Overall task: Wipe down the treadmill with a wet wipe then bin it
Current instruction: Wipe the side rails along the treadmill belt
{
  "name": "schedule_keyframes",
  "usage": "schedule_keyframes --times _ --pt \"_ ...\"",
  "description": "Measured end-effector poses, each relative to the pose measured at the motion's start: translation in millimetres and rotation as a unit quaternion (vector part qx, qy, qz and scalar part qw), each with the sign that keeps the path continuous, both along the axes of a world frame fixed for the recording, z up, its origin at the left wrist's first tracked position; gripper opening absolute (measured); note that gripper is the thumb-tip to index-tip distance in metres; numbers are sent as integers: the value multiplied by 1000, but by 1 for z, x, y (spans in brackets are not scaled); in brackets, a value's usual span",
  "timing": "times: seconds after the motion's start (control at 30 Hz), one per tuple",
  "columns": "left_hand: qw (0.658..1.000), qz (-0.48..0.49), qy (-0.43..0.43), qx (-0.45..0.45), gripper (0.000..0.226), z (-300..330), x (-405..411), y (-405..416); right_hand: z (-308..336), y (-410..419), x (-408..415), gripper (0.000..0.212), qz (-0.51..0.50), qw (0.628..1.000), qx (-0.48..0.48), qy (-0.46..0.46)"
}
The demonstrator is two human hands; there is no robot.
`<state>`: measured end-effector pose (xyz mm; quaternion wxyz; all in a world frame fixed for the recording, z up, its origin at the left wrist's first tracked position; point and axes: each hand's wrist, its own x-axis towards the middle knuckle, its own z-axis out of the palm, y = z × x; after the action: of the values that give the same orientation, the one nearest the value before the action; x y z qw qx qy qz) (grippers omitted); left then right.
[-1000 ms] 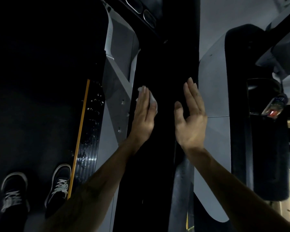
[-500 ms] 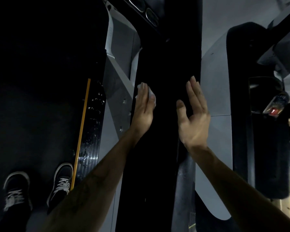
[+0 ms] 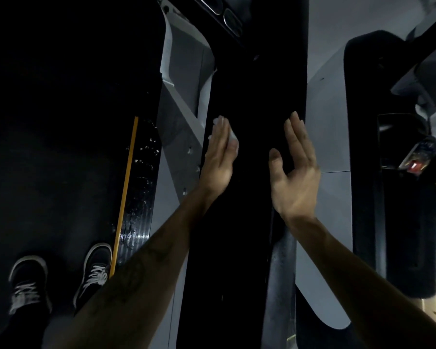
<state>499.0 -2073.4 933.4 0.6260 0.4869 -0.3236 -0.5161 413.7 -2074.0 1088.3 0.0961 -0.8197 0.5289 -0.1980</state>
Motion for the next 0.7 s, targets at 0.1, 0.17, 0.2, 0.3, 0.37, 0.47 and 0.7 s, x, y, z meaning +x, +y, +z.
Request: schedule_keyframes --times 0.1,0.17,0.2,0.3,0.37,0.47,0.7 --pt "996 -21 61 68 71 -12 -4 12 0 1 -1 55 4 1000 -1 -2" --pt "994 -23 61 85 68 -12 -13 34 0 1 -1 54 6 1000 -5 -2" --pt "995 -17 55 85 67 -13 -18 44 0 1 -1 54 6 1000 -7 -1" --pt "1000 -3 12 24 61 -12 -26 54 -1 0 0 54 6 1000 -7 2" --pt "1000 -11 8 4 61 -5 -19 43 -1 1 0 54 4 1000 -7 4" --pt "999 -2 33 5 70 -3 -6 14 -1 1 0 53 2 1000 -12 7" --pt "993 -37 68 88 71 -22 -1 26 0 0 -2 54 6 1000 -2 -10"
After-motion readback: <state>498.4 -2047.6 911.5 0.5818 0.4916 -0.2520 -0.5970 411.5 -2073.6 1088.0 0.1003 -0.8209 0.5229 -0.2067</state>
